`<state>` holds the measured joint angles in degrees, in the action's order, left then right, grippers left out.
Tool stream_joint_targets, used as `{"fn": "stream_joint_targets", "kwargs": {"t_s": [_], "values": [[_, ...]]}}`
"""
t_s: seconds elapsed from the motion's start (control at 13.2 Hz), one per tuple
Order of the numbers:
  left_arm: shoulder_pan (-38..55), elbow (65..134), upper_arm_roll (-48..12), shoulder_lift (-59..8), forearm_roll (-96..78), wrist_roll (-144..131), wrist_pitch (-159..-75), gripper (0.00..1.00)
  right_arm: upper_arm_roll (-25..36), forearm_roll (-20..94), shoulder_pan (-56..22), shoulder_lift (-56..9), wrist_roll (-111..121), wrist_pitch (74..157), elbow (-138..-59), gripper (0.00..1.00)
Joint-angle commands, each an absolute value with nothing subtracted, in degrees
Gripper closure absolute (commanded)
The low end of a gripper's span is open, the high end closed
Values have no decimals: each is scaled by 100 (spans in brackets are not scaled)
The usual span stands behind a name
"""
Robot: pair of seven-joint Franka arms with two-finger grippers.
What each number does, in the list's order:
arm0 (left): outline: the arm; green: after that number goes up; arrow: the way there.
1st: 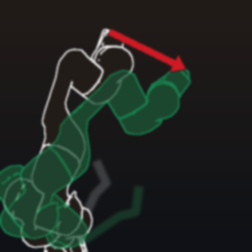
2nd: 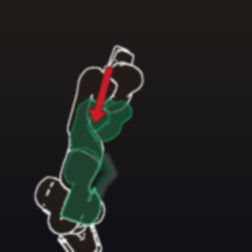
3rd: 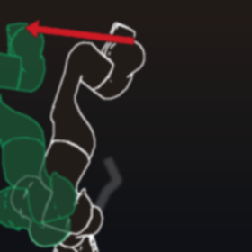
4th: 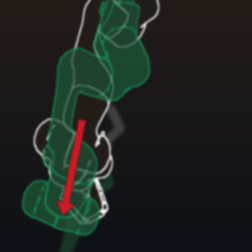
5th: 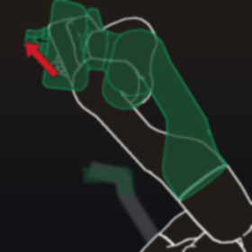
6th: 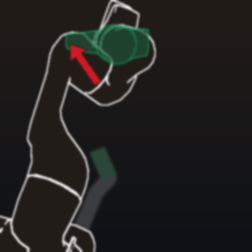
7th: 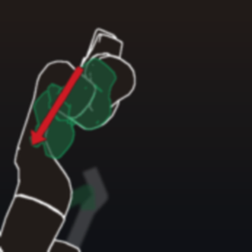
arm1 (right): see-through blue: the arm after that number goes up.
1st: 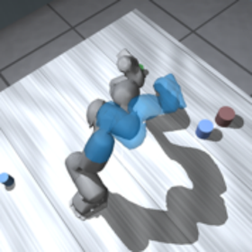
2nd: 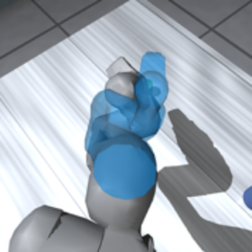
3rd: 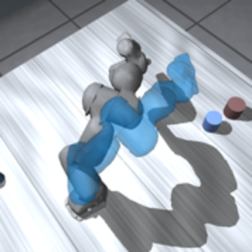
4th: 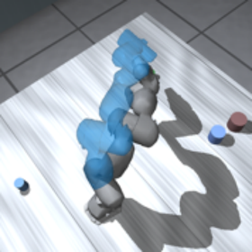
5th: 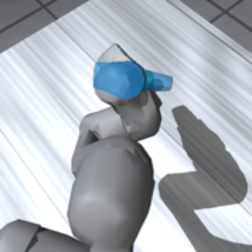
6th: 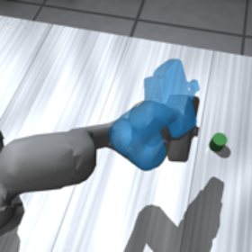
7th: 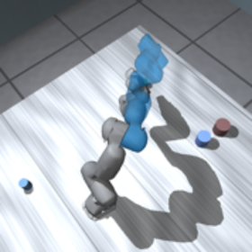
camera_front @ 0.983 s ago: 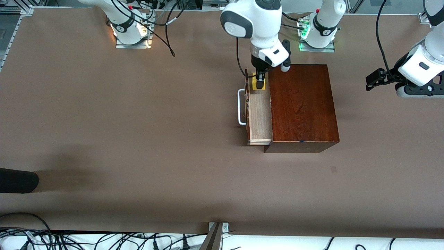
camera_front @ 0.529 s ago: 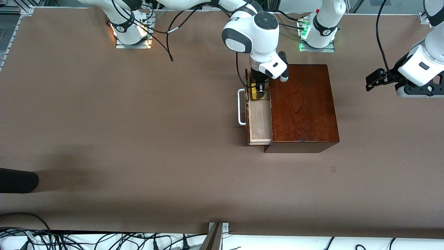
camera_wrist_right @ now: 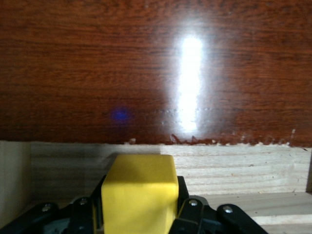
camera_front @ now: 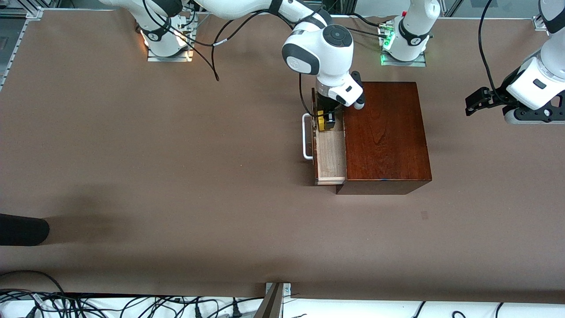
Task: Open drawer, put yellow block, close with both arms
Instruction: 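Lower the cube into the drawer and open the right gripper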
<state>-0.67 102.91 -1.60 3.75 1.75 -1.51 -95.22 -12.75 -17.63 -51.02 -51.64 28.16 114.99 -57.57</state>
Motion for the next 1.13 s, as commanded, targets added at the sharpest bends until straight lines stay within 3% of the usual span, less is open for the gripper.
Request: {"fn": "stream_joint_targets", "kwargs": {"t_s": [0.0, 0.08, 0.45, 0.6, 1.06], "values": [[-26, 10090, -132, 281, 26, -176, -9369, 0, -1205, -1837, -5089, -5300, 2944, 11364, -5590, 63], [-26, 10090, -141, 281, 26, -176, -9369, 0, -1195, -1828, -5089, -5300, 2927, 11364, -5590, 1], [-26, 10090, -132, 281, 0, -176, -9360, 0, -1248, -1697, -5089, -5186, 2831, 10935, -5511, 0], [-26, 10090, -132, 281, 0, -176, -9360, 0, -1248, -1338, -5098, -5010, 2655, 10444, -5030, 0], [-9, 10090, -158, 281, -114, -185, -9273, 0, -1187, -976, -4572, -3808, 2294, 9652, -4816, 0]]}}
